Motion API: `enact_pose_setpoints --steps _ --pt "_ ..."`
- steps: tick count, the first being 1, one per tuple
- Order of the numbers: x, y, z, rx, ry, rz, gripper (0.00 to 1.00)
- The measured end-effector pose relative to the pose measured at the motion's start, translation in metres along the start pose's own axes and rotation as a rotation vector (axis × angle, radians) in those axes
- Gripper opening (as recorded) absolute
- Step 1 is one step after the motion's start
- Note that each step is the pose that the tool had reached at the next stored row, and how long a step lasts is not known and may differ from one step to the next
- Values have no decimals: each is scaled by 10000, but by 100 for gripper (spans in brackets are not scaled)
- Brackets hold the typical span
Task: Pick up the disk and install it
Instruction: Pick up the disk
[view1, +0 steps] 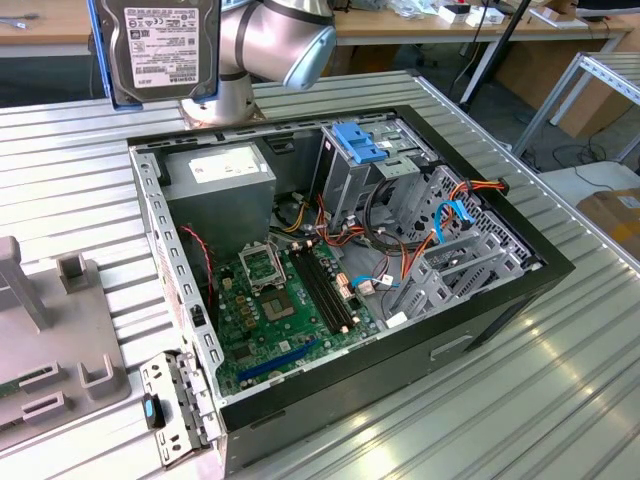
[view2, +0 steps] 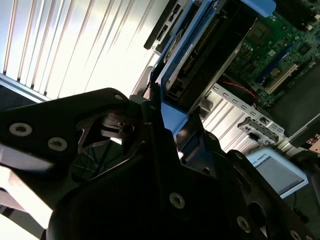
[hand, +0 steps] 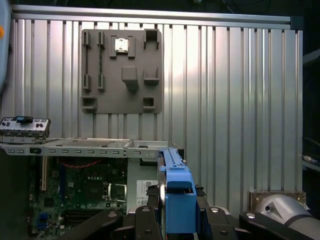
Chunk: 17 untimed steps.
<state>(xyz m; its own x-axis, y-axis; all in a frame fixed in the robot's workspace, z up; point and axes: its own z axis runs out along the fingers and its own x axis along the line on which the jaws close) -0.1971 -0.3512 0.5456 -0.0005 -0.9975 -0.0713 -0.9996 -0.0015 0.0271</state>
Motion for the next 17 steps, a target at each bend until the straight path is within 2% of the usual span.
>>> enact_pose_setpoints --steps 5,11,17 --pt "-5 -89 -2 0 0 1 36" --pt "-10 -160 -4 0 0 0 36" --pt "-18 -300 -7 0 0 0 36"
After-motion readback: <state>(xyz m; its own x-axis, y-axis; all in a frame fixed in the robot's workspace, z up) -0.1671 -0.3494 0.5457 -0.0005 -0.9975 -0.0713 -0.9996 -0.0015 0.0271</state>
